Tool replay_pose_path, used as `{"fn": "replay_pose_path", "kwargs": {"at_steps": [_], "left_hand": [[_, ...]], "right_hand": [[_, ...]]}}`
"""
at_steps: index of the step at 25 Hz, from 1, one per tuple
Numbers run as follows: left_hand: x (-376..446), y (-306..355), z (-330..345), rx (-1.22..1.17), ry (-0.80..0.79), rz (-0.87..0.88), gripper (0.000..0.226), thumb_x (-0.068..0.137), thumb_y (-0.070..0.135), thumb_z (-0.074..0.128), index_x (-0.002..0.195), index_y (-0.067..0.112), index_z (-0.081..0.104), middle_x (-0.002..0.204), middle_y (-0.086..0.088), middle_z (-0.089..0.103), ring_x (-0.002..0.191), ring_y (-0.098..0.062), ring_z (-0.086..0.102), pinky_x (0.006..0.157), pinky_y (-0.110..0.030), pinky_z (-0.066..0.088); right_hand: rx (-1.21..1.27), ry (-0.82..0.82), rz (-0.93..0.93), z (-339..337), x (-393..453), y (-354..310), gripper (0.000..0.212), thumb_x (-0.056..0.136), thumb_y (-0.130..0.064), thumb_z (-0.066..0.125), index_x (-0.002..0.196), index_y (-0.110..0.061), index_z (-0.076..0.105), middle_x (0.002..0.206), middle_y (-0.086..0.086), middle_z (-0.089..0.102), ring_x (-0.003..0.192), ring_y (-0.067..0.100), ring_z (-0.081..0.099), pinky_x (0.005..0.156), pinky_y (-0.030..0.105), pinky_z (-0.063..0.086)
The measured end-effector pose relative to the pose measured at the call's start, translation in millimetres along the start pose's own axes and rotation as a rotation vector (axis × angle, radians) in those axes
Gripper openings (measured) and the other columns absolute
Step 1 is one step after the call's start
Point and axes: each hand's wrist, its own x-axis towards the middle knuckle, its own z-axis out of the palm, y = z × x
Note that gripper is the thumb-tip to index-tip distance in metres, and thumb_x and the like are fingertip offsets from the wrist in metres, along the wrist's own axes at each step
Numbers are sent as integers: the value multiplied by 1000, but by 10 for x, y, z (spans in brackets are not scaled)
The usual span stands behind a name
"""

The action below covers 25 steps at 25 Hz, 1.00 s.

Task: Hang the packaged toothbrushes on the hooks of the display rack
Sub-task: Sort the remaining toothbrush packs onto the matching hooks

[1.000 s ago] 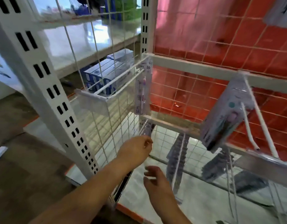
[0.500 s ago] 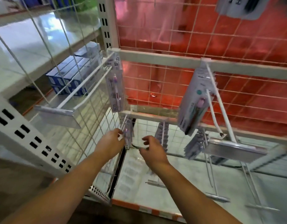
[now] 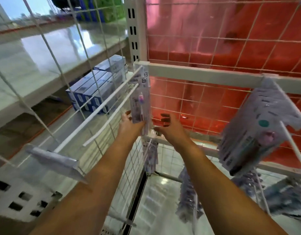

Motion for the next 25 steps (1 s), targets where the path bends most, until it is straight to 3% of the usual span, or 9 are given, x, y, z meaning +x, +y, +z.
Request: {"fn": "replay_pose_path", "kwargs": {"at_steps": [2, 5, 10, 14, 17, 21, 22, 25], "left_hand": [[89, 37, 69, -75, -2, 29, 66, 77, 20, 73, 134, 14, 42, 126, -8, 59, 111, -25, 58, 97, -41, 48], [195, 102, 160, -218, -39, 49, 58, 76, 13, 74, 128, 9, 48, 120, -8, 62, 109, -23, 59, 88, -32, 49], [105, 156, 181, -222, -71, 93, 48, 80, 8, 69, 124, 7, 51, 111, -5, 62, 97, -15, 58, 68, -13, 45], [-136, 152, 166, -221, -69, 131, 48, 83, 7, 64, 128, 11, 48, 115, -2, 63, 100, -13, 60, 70, -14, 45], [-364, 108, 106, -241, -88, 140, 44, 83, 6, 63, 123, 18, 48, 104, 8, 65, 92, -1, 62, 63, -8, 47], [-644, 2, -38, -174, -70, 121, 41, 84, 6, 63, 118, 19, 45, 98, 9, 62, 90, -4, 63, 63, -10, 51], [-698, -12, -82, -145, -60, 115, 41, 84, 7, 63, 118, 20, 44, 97, 8, 62, 89, -6, 63, 66, -13, 51], [-765, -30, -224, -87, -66, 114, 37, 82, 7, 63, 109, 22, 43, 100, 2, 62, 94, -13, 63, 76, -20, 52]], "right_hand": [[30, -34, -27, 94, 169, -30, 62, 77, -5, 72, 130, -10, 42, 118, 1, 53, 113, 23, 54, 97, 43, 48], [49, -67, -73, 235, 361, -77, 64, 75, -5, 74, 130, -7, 41, 120, 7, 54, 109, 25, 57, 92, 43, 52], [4, -47, -115, 401, 428, -36, 45, 78, -5, 69, 116, -8, 45, 117, 16, 60, 104, 32, 61, 89, 49, 52], [-34, 28, -200, 407, 213, -23, 34, 83, -7, 61, 114, -9, 46, 110, 12, 61, 97, 28, 61, 86, 45, 53], [-21, 46, -255, 457, -50, 2, 29, 83, -11, 59, 109, -16, 47, 111, 13, 59, 97, 27, 60, 82, 39, 53], [20, 79, -180, 639, -350, 76, 28, 76, -41, 48, 103, -31, 45, 108, 6, 60, 94, 22, 62, 80, 41, 55], [24, 84, -160, 688, -428, 87, 30, 78, -40, 48, 106, -31, 46, 110, 6, 60, 96, 22, 62, 82, 41, 55], [34, 114, -83, 828, -605, 37, 35, 89, -11, 52, 123, -10, 43, 118, 17, 54, 106, 32, 55, 85, 38, 47]]}}
